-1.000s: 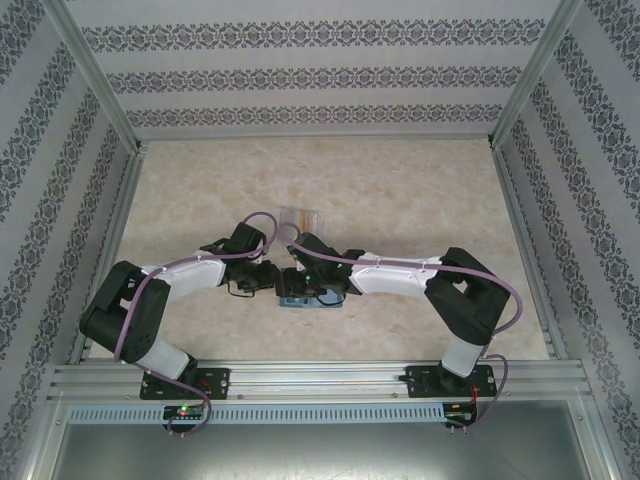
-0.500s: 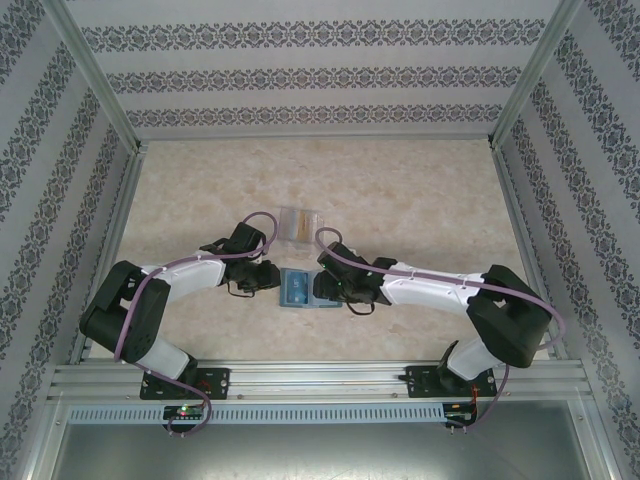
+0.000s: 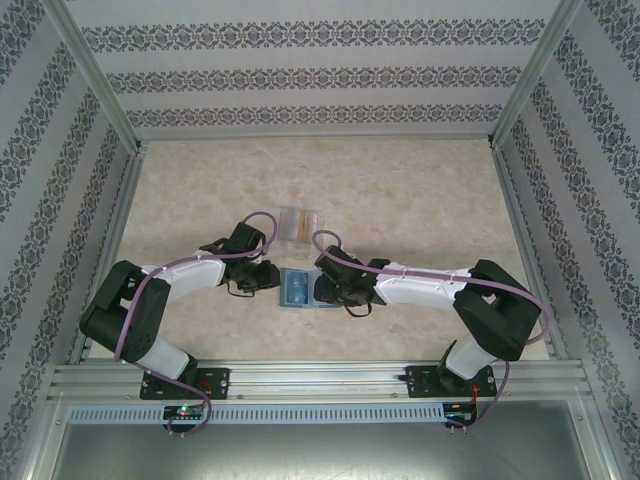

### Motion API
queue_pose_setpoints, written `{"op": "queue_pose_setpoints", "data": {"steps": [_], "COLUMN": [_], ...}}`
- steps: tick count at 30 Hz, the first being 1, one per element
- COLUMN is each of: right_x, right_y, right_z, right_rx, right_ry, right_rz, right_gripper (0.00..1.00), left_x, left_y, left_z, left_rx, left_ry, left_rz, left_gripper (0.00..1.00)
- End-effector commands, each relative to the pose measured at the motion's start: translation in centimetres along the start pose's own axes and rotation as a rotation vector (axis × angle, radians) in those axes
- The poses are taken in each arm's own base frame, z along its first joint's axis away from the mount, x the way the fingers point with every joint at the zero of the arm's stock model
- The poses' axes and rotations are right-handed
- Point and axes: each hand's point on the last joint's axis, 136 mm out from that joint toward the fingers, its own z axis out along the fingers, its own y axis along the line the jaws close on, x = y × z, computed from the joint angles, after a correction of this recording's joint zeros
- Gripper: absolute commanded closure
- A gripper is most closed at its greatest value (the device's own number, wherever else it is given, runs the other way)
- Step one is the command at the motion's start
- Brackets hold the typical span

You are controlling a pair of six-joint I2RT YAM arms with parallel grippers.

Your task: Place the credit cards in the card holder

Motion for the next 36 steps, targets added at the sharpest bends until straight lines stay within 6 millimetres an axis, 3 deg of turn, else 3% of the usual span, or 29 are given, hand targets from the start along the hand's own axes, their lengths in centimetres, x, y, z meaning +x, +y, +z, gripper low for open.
{"op": "queue_pose_setpoints", "data": {"steps": [1, 15, 36], "right_x": [0.3, 1.2, 0.9], "right_y": [0.7, 0.6, 3.4], "right_z": [0.2, 1.1, 1.3], "right_rx": [-0.014, 0.004, -0.125], "right_ry": [0.010, 0.031, 0.014], "right_rz": [0.004, -0.005, -0.009], "right_gripper": [0.55, 0.56, 0.62], "left_x": [2.1, 2.2, 2.5], "left_y": [1.4, 1.5, 1.5], "left_z": [0.7, 0.8, 0.9], "left_rx": [-0.033, -0.030, -0.023], "left_ry": [0.088, 0.089, 0.094], "left_rz": [-0.014, -0.016, -0.021], "left_gripper": [0.71, 0.71, 0.71]}}
